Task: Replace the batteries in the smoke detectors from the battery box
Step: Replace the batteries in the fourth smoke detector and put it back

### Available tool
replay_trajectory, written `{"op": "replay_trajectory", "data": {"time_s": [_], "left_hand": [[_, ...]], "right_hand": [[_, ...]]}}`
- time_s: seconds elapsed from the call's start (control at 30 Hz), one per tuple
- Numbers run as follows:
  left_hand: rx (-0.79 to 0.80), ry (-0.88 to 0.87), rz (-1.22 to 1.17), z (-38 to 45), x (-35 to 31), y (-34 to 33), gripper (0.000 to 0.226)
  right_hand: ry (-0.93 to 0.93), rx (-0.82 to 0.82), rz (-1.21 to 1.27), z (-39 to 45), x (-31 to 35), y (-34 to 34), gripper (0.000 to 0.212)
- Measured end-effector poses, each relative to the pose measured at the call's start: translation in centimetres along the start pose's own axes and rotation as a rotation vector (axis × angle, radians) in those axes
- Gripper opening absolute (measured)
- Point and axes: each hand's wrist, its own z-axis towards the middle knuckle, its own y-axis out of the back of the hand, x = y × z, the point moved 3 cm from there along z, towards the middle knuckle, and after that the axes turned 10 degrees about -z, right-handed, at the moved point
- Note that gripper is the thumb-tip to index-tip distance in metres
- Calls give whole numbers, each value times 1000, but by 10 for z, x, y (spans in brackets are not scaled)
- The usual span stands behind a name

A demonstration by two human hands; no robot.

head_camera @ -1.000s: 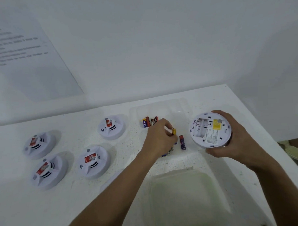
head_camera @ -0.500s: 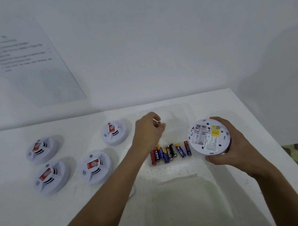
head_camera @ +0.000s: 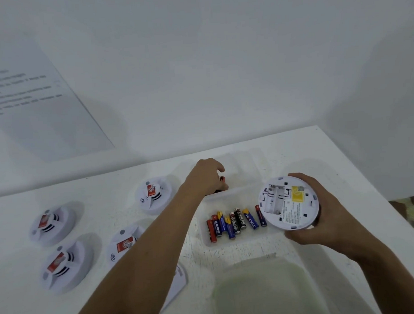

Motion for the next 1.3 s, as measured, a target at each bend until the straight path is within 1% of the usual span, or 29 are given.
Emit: {"op": "replay_trajectory", "data": {"time_s": [0.2, 0.3, 0.37, 0.53, 0.63, 0.73, 0.9, 0.97, 1.07, 1.2, 1.3], "left_hand": [[-34, 3, -83, 0, -1, -7, 47], [-92, -13, -207, -4, -5, -5, 45], [-152, -40, -299, -13, -13, 2, 38], [-320, -198, -576, -58, -45, 21, 18], [-340, -313, -702, -91, -63, 24, 11], [-322, -355, -717, -110, -66, 18, 13], [-271, -362, -629, -118, -53, 8, 14], [-275, -380, -580, -121, -50, 5, 17], [-260, -398, -596, -128, -44, 1, 26], [-111, -404, -598, -134, -34, -5, 56], [-47, -450, -481, -136, -27, -7, 81]], "right_hand": [[-2, -8, 4, 0, -1, -1, 94], [12, 1, 10, -1, 1, 0, 96], [10, 2, 12, -1, 3, 0, 96], [32, 12, 4, 2, 11, -1, 98], [63, 42, 13, 5, 19, -8, 97], [88, 62, 40, 10, 25, -16, 95], [124, 92, 53, 15, 34, -25, 94], [126, 109, 61, 16, 34, -27, 95], [122, 128, 87, 16, 34, -29, 95], [124, 136, 79, 17, 35, -28, 92], [133, 130, 72, 17, 36, -29, 89]]}}
